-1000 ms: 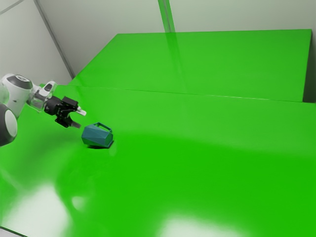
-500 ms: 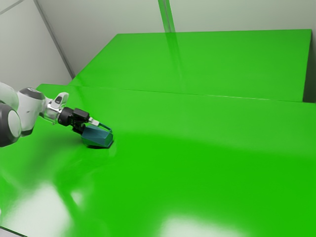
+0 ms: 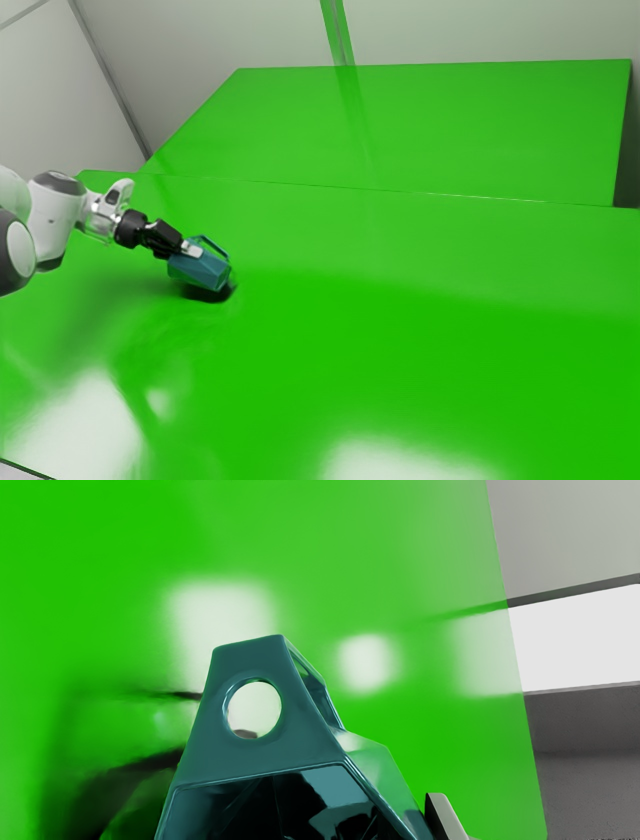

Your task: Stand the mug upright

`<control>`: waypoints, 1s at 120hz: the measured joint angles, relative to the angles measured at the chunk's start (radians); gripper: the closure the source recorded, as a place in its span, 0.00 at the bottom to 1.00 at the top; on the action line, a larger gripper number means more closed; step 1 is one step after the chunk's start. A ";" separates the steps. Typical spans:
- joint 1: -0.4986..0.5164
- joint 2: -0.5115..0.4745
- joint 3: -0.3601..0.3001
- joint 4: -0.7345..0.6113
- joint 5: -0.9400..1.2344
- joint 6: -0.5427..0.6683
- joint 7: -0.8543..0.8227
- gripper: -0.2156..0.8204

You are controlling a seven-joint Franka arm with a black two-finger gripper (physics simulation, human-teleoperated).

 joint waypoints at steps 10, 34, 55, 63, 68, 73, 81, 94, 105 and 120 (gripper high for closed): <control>-0.015 -0.053 0.000 -0.029 0.004 0.002 0.008 0.94; -0.144 -0.166 0.000 -0.046 0.133 0.069 -0.036 0.95; -0.219 -0.244 -0.041 -0.046 0.393 0.186 -0.151 0.96; -0.244 -0.261 -0.053 -0.046 0.505 0.232 -0.205 0.96; -0.255 -0.273 -0.071 -0.046 0.583 0.258 -0.243 0.96; -0.274 -0.281 -0.082 -0.046 0.660 0.282 -0.284 0.96; -0.312 -0.298 -0.090 -0.058 0.770 0.319 -0.351 0.96; -0.343 -0.331 -0.092 -0.151 0.887 0.411 -0.453 0.96; -0.363 -0.334 -0.093 -0.207 0.959 0.484 -0.538 0.96; -0.372 -0.305 -0.104 -0.238 1.026 0.564 -0.641 0.96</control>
